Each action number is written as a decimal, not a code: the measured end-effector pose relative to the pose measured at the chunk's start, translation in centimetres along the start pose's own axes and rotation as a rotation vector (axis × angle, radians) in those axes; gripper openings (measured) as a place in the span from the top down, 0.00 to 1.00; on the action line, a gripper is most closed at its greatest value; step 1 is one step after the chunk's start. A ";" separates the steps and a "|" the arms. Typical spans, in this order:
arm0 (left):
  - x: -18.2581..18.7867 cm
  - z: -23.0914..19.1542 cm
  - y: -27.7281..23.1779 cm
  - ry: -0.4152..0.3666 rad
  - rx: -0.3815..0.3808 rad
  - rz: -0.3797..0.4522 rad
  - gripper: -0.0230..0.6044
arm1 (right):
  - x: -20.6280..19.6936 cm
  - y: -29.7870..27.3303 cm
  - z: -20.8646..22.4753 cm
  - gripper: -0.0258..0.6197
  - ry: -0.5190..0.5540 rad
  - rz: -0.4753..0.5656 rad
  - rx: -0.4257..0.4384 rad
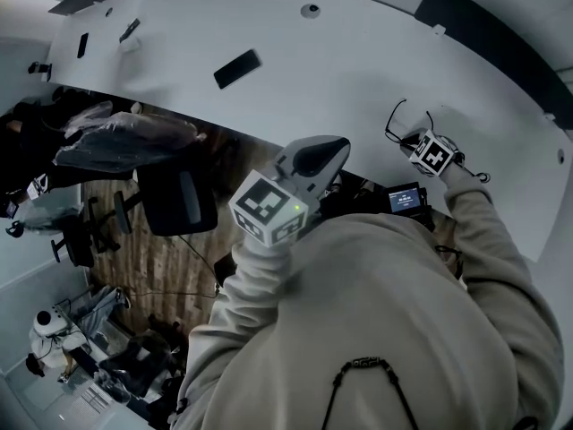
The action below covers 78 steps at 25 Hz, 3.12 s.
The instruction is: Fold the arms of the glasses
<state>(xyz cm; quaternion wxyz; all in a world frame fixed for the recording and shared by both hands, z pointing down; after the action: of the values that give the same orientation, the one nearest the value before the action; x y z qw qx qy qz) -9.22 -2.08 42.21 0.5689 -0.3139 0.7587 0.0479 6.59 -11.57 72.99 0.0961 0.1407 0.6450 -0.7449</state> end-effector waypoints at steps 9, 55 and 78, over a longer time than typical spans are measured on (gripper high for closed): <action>1.1 1.0 -0.4 -0.038 -0.036 0.012 0.96 | 0.5 2.8 0.1 0.87 -0.001 0.045 -0.037; 8.8 4.1 -4.2 -0.245 -0.379 0.153 0.96 | 12.7 30.3 -10.2 0.87 -0.255 0.817 -0.036; 11.1 3.7 -9.6 -0.379 -0.458 0.129 0.74 | 16.4 37.7 -14.3 0.87 -0.288 1.120 0.217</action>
<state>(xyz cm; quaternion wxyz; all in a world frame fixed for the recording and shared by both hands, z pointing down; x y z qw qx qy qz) -2.80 -12.82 33.69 0.6104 -0.3706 0.6270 0.3112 4.60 -2.50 30.43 0.5466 0.3664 0.3731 -0.6541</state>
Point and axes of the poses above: the fingertips, and each gripper's own axes: y backward along the fingers, z to its right, x out of its top, the point moved 2 cm from there along y, backward along the fingers, and after that the axes turned 2 degrees about -z, right-handed, at the moved point
